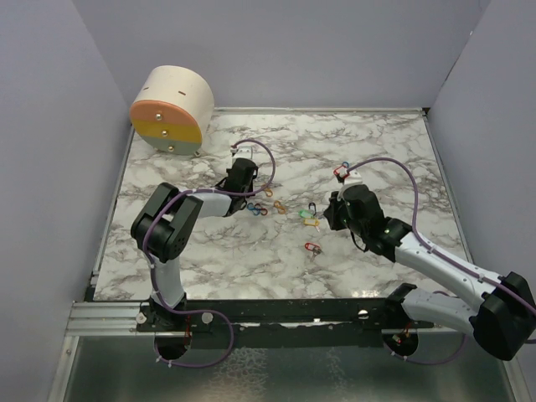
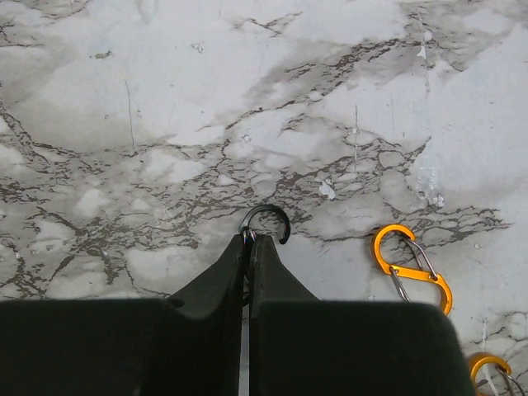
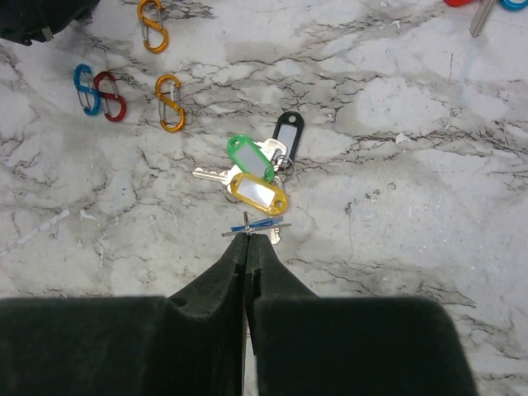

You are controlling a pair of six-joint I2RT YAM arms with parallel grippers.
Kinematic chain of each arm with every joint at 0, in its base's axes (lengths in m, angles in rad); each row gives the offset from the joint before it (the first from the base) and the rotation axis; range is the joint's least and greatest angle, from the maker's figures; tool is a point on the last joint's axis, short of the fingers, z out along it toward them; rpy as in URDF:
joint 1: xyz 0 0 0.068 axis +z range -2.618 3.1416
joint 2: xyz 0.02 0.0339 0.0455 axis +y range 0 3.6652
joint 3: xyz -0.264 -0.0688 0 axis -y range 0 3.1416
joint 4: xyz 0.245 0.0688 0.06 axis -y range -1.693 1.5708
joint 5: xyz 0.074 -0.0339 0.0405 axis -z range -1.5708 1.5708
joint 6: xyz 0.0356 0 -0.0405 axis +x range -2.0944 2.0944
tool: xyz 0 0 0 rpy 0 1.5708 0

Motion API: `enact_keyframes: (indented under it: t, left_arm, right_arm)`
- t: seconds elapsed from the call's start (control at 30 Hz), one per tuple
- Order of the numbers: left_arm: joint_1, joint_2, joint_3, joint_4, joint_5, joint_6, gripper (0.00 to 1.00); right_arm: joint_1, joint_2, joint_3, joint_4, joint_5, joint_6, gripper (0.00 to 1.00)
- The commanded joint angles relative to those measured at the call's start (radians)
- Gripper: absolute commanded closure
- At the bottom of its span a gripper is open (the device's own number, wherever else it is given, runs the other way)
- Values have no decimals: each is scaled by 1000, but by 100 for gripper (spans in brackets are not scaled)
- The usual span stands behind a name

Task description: Put the keys on the keyring

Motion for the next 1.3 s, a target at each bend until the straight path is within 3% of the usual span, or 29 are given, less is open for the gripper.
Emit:
enact_keyframes:
  t: [0.0, 0.17, 0.63, 1.27]
  left_arm:
    - [1, -32, -39, -82, 84, -10, 100]
    - [-37, -112, -60, -72, 153, -27, 100]
    - [-315, -222, 25, -143, 144, -60, 100]
    - [-430, -208, 81, -130, 136, -76, 100]
  right_arm:
    - [7, 17, 0, 50, -20, -15, 99]
    - [7, 46, 5, 67, -38, -31, 99]
    - [7, 93, -1, 113, -67, -62, 99]
    - [6, 119, -5, 147, -105, -74, 99]
